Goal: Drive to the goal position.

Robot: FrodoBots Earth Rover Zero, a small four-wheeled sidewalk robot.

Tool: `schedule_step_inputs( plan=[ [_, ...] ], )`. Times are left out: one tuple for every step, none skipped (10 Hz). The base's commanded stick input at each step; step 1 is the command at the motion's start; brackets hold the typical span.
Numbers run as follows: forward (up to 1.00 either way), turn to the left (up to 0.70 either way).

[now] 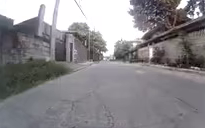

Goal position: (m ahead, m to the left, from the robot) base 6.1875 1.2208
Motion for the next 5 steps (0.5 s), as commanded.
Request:
schedule_step_inputs(
  plan=[
    [1.0,-0.25],
    [1.0,-0.3],
    [1.0,-0.3],
    [1.0,-0.3],
    [1.0,-0.3]
  ],
)
